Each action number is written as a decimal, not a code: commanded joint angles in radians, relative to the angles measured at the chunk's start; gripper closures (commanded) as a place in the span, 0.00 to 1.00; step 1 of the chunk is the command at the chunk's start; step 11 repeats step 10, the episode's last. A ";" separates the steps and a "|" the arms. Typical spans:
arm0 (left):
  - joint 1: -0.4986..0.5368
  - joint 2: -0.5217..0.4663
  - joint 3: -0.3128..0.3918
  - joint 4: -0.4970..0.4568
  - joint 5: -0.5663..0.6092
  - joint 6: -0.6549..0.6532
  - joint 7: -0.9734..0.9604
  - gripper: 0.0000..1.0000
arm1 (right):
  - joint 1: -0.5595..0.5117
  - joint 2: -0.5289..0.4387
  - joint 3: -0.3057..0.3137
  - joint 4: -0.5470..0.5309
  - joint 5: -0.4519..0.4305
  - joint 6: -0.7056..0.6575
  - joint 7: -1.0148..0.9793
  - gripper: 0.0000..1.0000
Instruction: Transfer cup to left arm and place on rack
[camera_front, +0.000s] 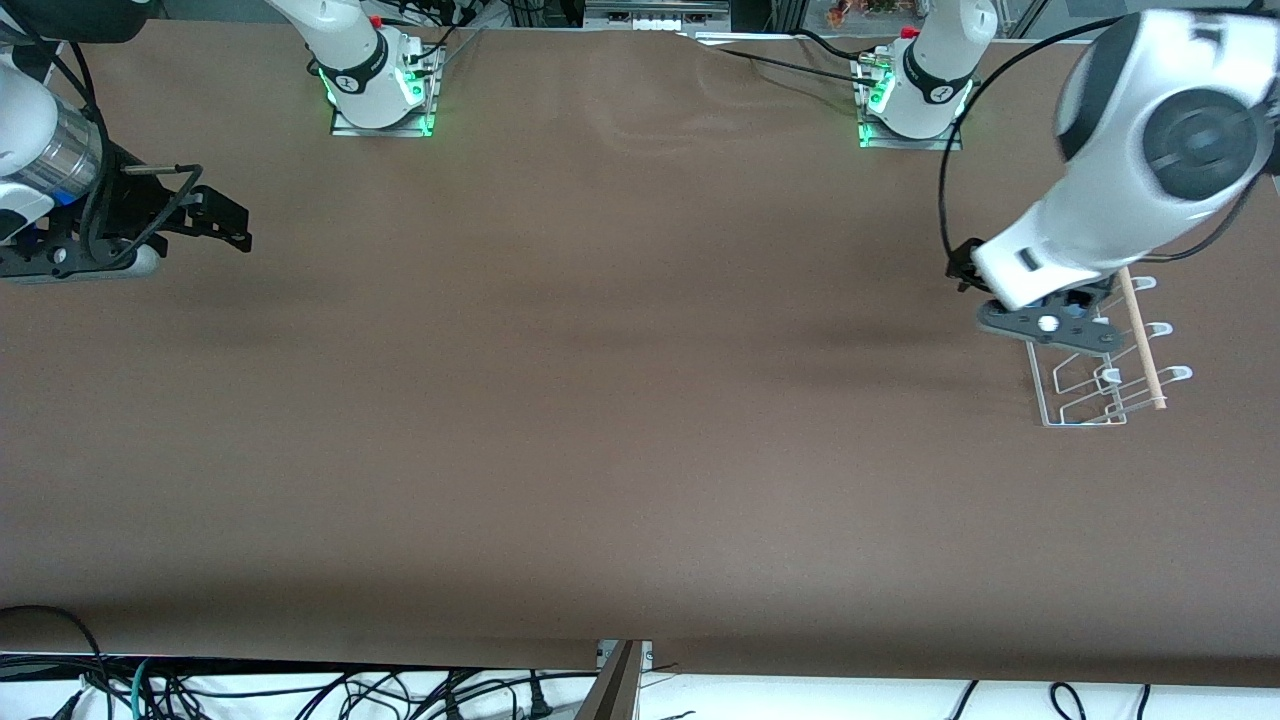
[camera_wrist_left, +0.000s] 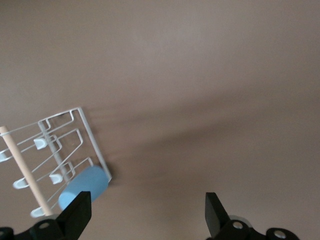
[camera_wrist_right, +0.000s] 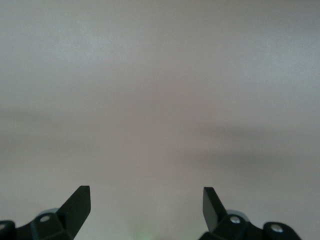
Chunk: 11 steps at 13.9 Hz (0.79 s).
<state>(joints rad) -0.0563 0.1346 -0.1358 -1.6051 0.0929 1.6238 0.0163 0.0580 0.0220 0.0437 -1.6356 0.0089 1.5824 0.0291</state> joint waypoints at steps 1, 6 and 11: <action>-0.040 -0.119 0.099 -0.106 -0.068 0.091 -0.006 0.00 | -0.007 0.010 0.005 0.025 -0.009 -0.015 -0.012 0.01; -0.040 -0.190 0.122 -0.213 -0.071 0.203 -0.042 0.00 | -0.007 0.010 0.005 0.025 -0.009 -0.013 -0.012 0.01; -0.028 -0.184 0.122 -0.203 -0.070 0.202 -0.044 0.00 | -0.007 0.010 0.005 0.025 -0.010 -0.012 -0.012 0.01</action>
